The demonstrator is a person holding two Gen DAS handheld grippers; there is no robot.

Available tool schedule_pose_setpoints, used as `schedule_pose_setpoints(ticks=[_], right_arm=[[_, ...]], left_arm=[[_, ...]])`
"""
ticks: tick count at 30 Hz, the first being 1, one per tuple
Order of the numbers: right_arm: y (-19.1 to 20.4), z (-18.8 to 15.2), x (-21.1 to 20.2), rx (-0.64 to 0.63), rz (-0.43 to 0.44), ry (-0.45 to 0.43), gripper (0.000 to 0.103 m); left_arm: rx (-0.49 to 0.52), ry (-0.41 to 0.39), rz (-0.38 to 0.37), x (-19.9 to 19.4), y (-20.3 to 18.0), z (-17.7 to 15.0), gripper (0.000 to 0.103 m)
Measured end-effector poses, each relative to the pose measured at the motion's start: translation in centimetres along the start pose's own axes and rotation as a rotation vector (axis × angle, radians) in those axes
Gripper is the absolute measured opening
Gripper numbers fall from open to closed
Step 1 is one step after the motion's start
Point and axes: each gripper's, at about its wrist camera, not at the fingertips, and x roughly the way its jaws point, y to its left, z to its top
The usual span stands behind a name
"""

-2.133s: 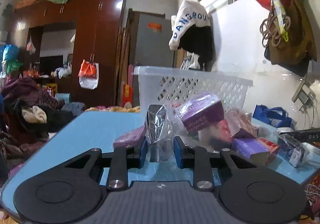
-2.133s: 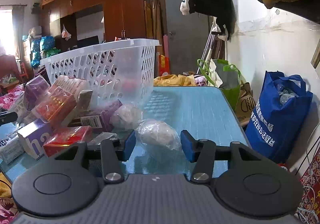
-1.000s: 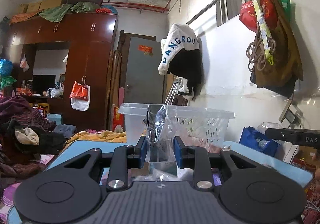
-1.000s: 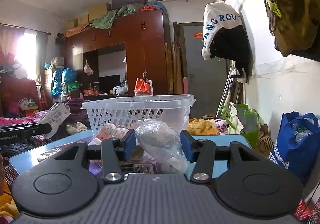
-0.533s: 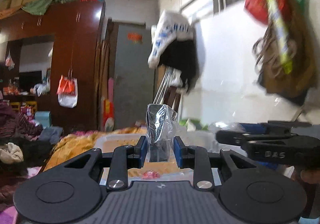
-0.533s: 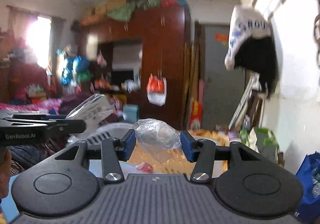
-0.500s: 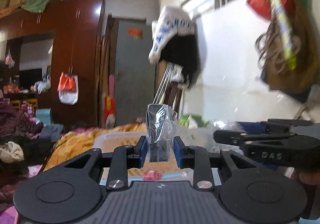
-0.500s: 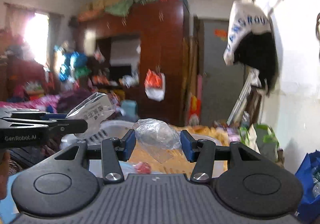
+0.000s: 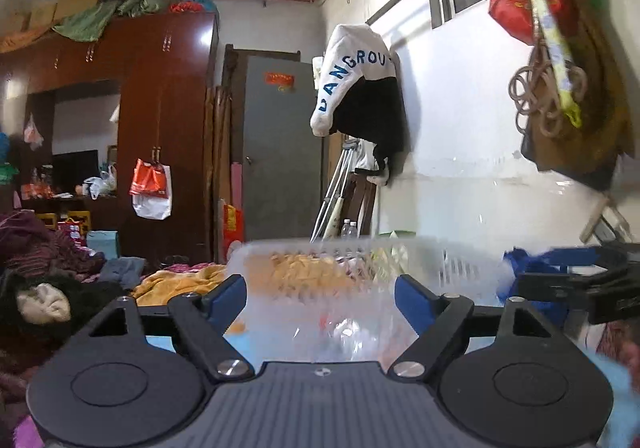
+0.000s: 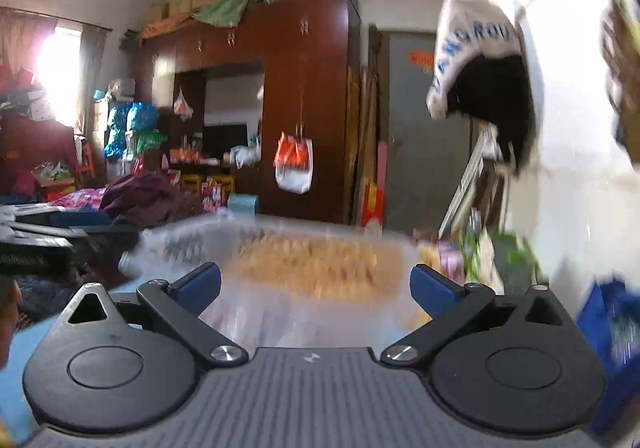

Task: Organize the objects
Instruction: 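Grasp a purple box with the left gripper while the right grasps a clear bag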

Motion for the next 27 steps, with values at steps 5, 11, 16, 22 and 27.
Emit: schedule_pose_setpoints(ticks=[5, 11, 16, 22, 27], right_arm=[[-0.2, -6.7, -5.9, 0.058, -0.052, -0.002, 0.103], [1.1, -9.3, -6.3, 0.013, -0.136, -0.042, 0.103], [1.2, -10.5, -6.2, 0.034, -0.125, -0.02, 0.103], [1.5, -11.6, -6.9, 0.028, -0.157, -0.011, 0.102], [2.5, -11.8, -7.4, -0.021, -0.154, -0.033, 0.09]], left_arm=[[-0.01, -0.003, 0.036, -4.8, 1.4, -5.8, 0.084], [0.054, -0.039, 0.108, -6.6, -0.2, -8.1, 0.084], [0.073, -0.003, 0.11, -5.5, -0.6, -8.7, 0.084], [0.054, 0.025, 0.101, -5.4, -0.5, -10.2, 0.084], [0.08, 0.029, 0.101, -5.2, -1.4, -10.9, 0.084]])
